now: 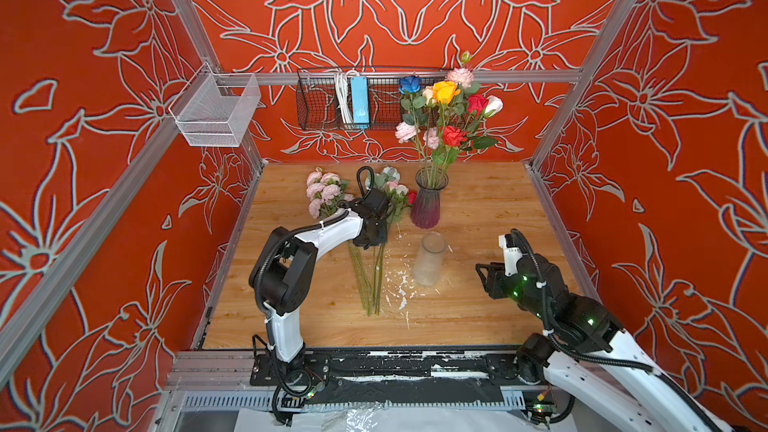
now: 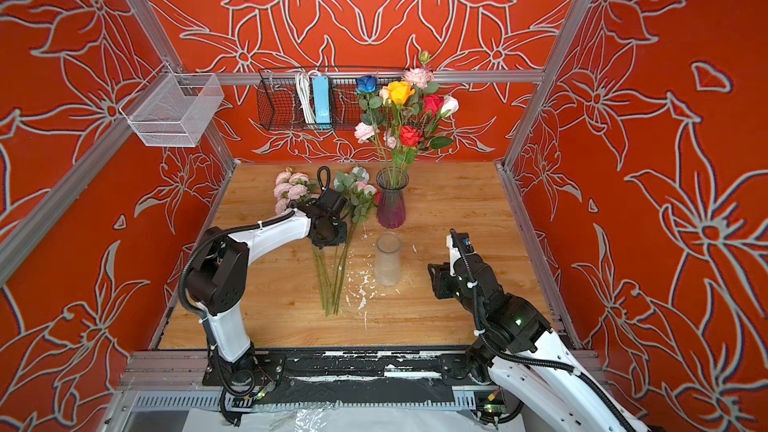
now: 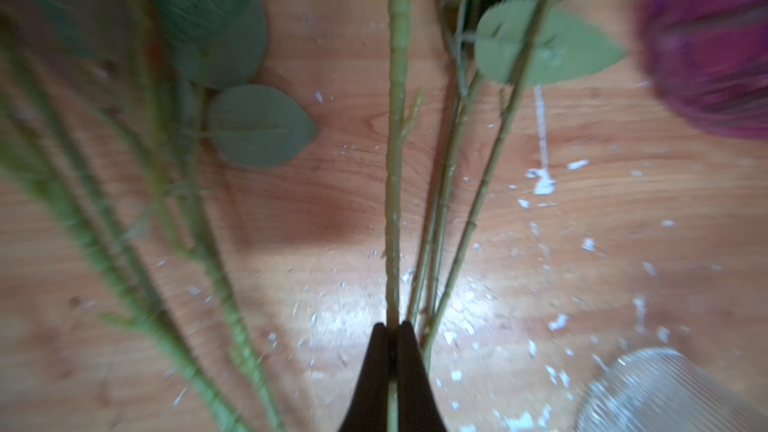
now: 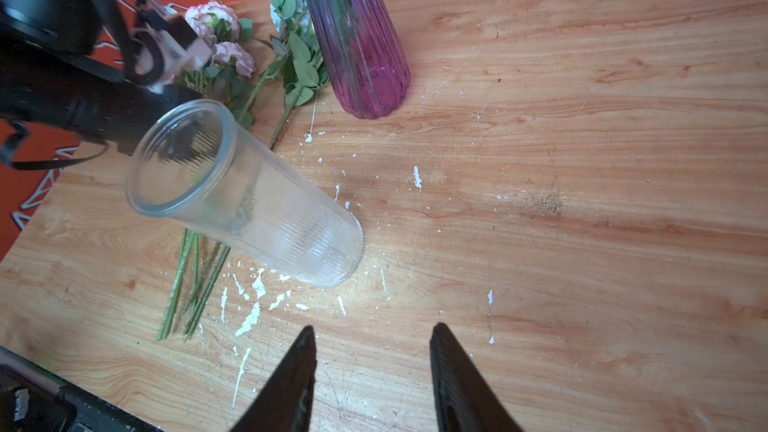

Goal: Arrange the flowers into the vase
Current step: 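Close the left gripper on a white rose stem and lift it, then lift the white rose high while the right gripper rises to meet it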

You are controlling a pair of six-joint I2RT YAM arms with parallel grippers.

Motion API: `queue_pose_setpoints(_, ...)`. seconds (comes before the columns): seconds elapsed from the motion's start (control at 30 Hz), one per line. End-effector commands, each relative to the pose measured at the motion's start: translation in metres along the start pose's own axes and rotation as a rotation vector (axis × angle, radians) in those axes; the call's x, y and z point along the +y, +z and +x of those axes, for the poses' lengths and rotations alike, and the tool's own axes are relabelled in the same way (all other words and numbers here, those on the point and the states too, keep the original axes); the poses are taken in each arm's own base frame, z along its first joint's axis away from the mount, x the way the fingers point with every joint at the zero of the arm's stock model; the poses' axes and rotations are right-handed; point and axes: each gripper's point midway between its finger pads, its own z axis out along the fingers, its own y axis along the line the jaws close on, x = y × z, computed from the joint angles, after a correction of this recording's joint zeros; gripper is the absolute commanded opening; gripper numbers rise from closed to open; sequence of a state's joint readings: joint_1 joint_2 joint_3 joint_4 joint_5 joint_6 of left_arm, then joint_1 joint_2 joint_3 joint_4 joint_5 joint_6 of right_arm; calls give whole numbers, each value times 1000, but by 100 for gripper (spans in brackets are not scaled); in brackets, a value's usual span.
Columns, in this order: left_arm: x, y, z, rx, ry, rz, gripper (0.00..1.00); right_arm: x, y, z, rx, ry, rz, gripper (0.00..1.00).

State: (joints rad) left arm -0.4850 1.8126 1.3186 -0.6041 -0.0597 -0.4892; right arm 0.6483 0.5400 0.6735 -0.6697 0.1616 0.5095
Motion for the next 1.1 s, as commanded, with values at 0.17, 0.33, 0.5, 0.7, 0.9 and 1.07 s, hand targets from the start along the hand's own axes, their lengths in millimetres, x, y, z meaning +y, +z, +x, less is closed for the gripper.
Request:
queue_pose_setpoints(0.17,9,-93,-15,-157,-23,33,0,0,-5,-13,-65,26,-4,46)
queue_pose_setpoints(0.33,14,-113,4,-175,-54,96,0,3,-8,-16,-69,31,-17,45)
queue_pose_setpoints(0.5,13,-131,35,-207,-51,238,0,8,-9,-20,-68,29,-35,45)
queue_pose_setpoints(0.7,12,-146,67,-252,17,383,0,14,-2,-25,-50,10,-31,45)
queue_pose_setpoints(0.9,3,-167,91,-326,81,562,0,23,4,-34,-36,-5,-41,44)
queue_pose_setpoints(1.07,9,-180,112,-329,82,612,0,31,-2,-53,-64,-36,-49,44)
